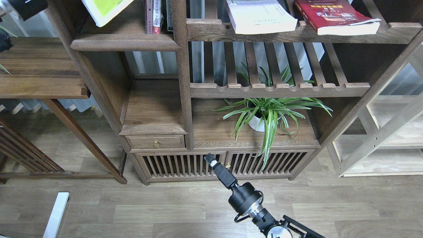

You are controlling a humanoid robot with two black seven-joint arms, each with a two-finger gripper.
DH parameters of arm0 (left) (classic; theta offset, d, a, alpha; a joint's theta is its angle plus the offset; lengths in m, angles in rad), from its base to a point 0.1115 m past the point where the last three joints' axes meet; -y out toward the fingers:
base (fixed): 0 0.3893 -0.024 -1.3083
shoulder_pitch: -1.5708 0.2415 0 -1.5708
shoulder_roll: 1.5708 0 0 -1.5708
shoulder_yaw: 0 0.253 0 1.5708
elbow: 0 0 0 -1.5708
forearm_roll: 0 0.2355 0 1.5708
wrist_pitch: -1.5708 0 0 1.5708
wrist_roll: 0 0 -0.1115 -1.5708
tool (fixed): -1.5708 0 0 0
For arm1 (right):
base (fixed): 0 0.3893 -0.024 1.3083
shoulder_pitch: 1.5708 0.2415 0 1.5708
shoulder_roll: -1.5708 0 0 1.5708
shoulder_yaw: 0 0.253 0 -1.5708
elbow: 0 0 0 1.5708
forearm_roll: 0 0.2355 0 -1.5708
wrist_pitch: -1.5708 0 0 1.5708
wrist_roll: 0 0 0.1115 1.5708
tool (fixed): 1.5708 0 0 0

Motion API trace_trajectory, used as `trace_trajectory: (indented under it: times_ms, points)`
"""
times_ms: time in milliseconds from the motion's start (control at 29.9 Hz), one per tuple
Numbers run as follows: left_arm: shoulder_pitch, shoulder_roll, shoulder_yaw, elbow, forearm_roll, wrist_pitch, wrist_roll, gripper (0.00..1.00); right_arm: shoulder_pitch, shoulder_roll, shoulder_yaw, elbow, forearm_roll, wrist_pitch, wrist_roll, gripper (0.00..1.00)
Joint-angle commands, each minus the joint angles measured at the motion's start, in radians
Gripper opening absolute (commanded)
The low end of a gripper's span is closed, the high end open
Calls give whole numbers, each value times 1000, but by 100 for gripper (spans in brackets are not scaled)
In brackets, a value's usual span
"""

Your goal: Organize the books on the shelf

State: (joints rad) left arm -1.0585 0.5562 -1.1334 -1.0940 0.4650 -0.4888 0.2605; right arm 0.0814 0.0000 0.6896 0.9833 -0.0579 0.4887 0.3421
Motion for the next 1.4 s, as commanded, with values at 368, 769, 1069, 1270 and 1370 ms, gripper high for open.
trace_trajectory:
  times_ms: [368,769,1069,1270,1370]
  points:
    - [8,14,3,-3,53,236,-10,0,-12,0,-13,2,4,0,1,99]
    - [-17,-56,53,-9,55,398,-37,0,-17,0,-15,6,6,0,1,99]
    - [-43,-96,81,-12,64,533,-38,0,-19,0,-15,6,6,0,1,99]
    - [-44,-113,83,-14,64,624,-41,0,-19,0,-15,11,7,0,3,99]
    - [-60,-150,99,-12,66,671,-52,0,-20,0,-15,11,7,0,1,99]
